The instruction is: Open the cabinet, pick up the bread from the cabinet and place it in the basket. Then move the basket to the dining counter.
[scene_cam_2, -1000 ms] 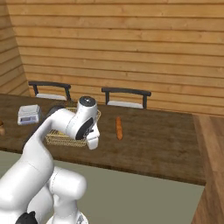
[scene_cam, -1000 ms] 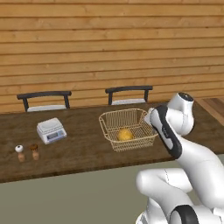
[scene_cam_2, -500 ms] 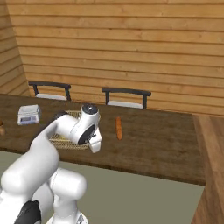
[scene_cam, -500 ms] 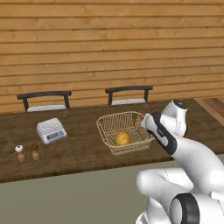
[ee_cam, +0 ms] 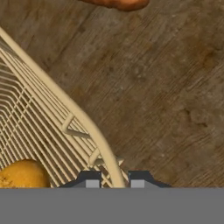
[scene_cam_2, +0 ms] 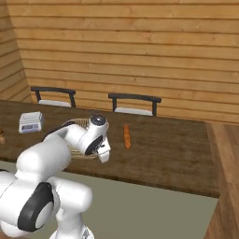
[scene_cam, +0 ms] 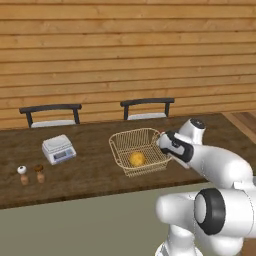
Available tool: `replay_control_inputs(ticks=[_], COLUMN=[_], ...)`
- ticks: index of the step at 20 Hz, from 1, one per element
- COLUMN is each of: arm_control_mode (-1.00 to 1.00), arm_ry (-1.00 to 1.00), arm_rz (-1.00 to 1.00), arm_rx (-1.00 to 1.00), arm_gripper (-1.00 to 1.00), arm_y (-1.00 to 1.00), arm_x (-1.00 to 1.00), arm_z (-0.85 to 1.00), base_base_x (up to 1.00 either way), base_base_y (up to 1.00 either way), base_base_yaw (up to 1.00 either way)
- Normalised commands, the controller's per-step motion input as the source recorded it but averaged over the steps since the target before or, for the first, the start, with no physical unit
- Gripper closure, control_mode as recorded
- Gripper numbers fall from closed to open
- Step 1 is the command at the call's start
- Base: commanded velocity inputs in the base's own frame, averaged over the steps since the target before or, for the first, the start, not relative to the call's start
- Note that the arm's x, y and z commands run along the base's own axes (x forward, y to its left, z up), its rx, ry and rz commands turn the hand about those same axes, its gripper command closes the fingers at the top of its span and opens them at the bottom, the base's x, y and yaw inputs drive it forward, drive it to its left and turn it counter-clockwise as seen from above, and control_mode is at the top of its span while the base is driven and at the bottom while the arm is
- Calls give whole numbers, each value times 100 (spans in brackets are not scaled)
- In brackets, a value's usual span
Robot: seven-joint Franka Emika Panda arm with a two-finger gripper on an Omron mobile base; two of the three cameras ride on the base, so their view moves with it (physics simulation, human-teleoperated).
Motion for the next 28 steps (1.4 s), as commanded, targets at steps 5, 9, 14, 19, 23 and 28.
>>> replay_control_inputs(ticks=[5,9,14,19,23,28], arm_control_mode=[-100,-100,-100,-100,-100,-100], arm_ry=[0,3,0,0,0,4], arm_rz=[0,0,0,0,0,0], arm_rx=[1,2,0,0,-1,-8], arm_gripper=[100,100,-100,-100,-100,-100], arm_y=[0,5,22,13,0,0], arm_x=[40,45,15,3,0,-9], arm_z=[-23,-26,-20,-9,4,32], base_base_x=[0,0,0,0,0,0], base_base_y=[0,0,0,0,0,0], base_base_yaw=[0,0,0,0,0,0])
